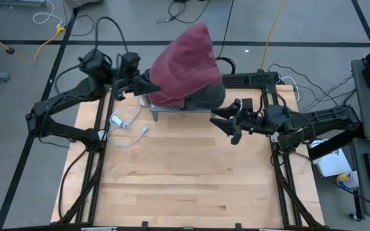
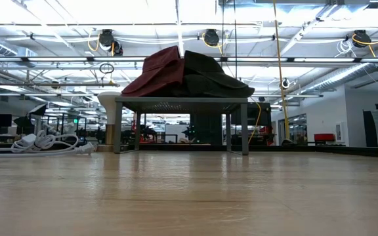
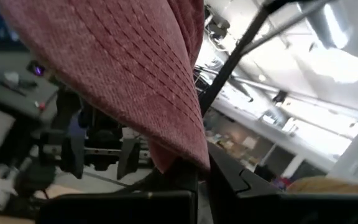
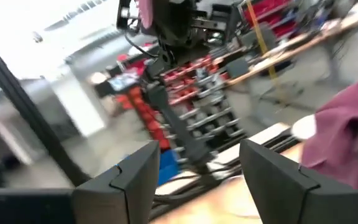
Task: Pick & Place hat
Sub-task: Stack the red cap on top of the red cap on the shelf
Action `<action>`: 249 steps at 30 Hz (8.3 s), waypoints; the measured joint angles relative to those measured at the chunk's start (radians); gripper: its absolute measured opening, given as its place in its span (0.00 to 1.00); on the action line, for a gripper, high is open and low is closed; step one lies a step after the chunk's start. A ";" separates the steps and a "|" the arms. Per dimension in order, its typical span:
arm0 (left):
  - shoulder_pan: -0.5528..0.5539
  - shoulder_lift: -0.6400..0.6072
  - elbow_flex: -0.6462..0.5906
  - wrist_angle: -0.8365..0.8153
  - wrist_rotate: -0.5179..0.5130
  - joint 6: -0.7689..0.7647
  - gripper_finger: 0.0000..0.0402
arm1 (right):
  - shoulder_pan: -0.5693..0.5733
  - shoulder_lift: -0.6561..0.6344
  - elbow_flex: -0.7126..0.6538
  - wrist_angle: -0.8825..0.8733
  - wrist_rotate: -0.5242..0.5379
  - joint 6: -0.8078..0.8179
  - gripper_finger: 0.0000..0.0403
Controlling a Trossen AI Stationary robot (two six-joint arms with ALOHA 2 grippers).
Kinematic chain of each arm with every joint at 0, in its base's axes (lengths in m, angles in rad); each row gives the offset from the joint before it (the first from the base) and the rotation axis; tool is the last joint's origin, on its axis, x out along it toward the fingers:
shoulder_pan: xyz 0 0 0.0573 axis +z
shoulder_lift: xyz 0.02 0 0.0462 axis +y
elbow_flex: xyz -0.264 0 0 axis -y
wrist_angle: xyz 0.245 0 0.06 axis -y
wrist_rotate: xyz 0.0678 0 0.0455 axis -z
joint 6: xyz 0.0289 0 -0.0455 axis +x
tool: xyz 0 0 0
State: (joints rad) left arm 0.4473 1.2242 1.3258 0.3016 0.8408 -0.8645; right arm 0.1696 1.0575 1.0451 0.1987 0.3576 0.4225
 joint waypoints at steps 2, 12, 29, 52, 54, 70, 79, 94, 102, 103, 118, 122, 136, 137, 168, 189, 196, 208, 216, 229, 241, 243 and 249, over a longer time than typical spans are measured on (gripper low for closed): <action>-0.001 -0.037 0.000 -0.065 -0.004 0.077 0.02 | -0.015 -0.012 0.000 -0.007 -0.041 0.087 0.54; -0.059 -0.211 0.000 -0.582 -0.146 0.400 0.02 | -0.124 -0.031 0.000 -0.020 -0.261 0.452 0.54; -0.274 -0.357 0.000 -0.918 -0.378 0.444 0.02 | -0.283 -0.036 0.001 -0.017 -0.407 0.662 0.54; -0.279 -0.235 0.000 -0.684 -0.272 0.323 0.02 | -0.360 0.300 0.450 -0.113 -0.667 0.496 0.53; -0.275 -0.230 0.000 -0.670 -0.267 0.313 0.02 | -0.356 0.316 0.462 -0.117 -0.702 0.493 0.53; -0.200 -0.220 0.000 -0.629 -0.261 0.276 0.02 | -0.278 0.282 0.473 -0.065 -0.701 0.436 0.52; -0.201 -0.203 0.000 -0.643 -0.240 0.263 0.02 | -0.272 0.271 0.473 0.205 -0.702 0.556 0.43; -0.201 -0.204 0.000 -0.642 -0.247 0.252 0.02 | -0.301 0.263 0.472 0.089 -0.708 0.638 0.14; -0.199 -0.204 0.000 -0.640 -0.257 0.251 0.05 | -0.321 0.240 0.472 0.127 -0.727 0.642 0.01; -0.196 -0.204 0.000 -0.640 -0.258 0.257 0.08 | -0.322 0.231 0.472 0.129 -0.725 0.644 0.01; -0.126 -0.213 0.001 -0.795 -0.310 0.359 0.51 | -0.402 0.223 0.657 -0.050 -0.724 0.512 0.00; -0.126 -0.217 0.001 -0.801 -0.310 0.360 0.56 | -0.443 0.260 0.695 -0.058 -0.722 0.485 0.00; -0.126 -0.282 0.001 -0.800 -0.292 0.438 0.54 | -0.581 0.567 0.951 -0.050 -0.725 0.473 0.00; -0.126 -0.287 0.001 -0.800 -0.291 0.437 0.53 | -0.588 0.590 0.975 -0.050 -0.725 0.474 0.00; -0.126 -0.320 0.001 -0.808 -0.288 0.461 0.50 | -0.660 0.955 1.234 -0.144 -0.759 0.584 0.00; -0.126 -0.320 0.001 -0.808 -0.289 0.471 0.46 | -0.672 0.950 1.120 -0.099 -0.887 0.450 0.00; -0.126 -0.320 0.001 -0.808 -0.289 0.470 0.46 | -0.673 0.954 1.087 -0.131 -0.823 0.462 0.00; -0.126 -0.320 0.001 -0.808 -0.264 0.459 0.46 | -0.677 0.954 0.994 -0.206 -0.804 0.540 0.00; -0.126 -0.320 0.001 -0.848 -0.263 0.464 0.46 | -0.688 0.953 0.992 -0.338 -0.754 0.508 0.00; -0.126 -0.320 0.001 -0.863 -0.263 0.468 0.46 | -0.702 0.950 0.991 -0.545 -0.675 0.433 0.00; -0.126 -0.320 0.001 -0.863 -0.263 0.478 0.46 | -0.692 0.929 0.991 -0.553 -0.631 0.249 0.00; -0.126 -0.320 0.001 -0.863 -0.263 0.478 0.46 | -0.685 0.921 0.991 -0.562 -0.592 0.179 0.00; -0.126 -0.320 0.001 -0.863 -0.263 0.477 0.46 | -0.670 0.873 0.992 -0.638 -0.496 -0.043 0.00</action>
State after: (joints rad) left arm 0.3210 0.9047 1.3266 -0.5613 0.5778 -0.3870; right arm -0.5007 1.9307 2.0373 -0.4392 -0.1386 0.3798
